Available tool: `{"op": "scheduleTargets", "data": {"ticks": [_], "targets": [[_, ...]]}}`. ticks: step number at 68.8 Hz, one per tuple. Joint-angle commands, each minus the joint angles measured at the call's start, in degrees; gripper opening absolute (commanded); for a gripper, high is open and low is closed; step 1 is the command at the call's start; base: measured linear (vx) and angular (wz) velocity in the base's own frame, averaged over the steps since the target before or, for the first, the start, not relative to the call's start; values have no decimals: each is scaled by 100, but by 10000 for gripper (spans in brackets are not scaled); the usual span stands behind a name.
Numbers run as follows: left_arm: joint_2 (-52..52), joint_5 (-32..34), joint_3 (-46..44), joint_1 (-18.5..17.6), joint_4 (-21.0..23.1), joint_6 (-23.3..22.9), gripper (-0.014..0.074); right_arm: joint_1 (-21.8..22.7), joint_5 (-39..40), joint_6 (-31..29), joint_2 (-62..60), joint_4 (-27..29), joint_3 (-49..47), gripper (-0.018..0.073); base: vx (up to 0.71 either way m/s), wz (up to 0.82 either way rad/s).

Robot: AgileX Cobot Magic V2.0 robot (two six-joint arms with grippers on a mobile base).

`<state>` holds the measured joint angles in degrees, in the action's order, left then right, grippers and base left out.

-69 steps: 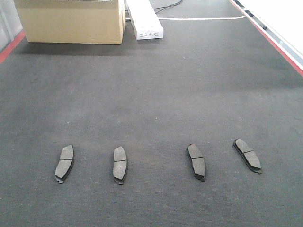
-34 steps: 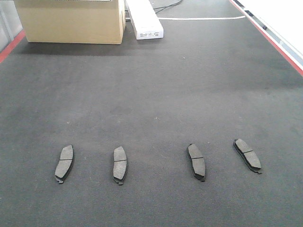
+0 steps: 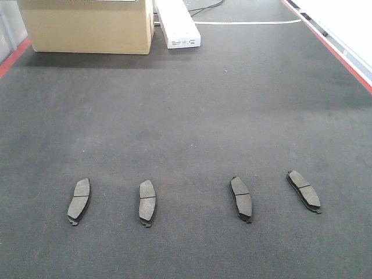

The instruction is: Move and align brake pads A on conveyor

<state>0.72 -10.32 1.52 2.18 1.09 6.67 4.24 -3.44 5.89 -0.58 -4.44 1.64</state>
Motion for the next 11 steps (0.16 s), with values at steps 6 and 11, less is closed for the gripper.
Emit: {"op": "scheduleTargets", "data": {"ticks": [6,11], "targets": [[84,410,94,18,16,-10,-6,24,426,-26,-70,-24,69,-11,0,0],[84,410,94,18,16,-10,-6,24,426,-26,-70,-24,69,-11,0,0]]}}
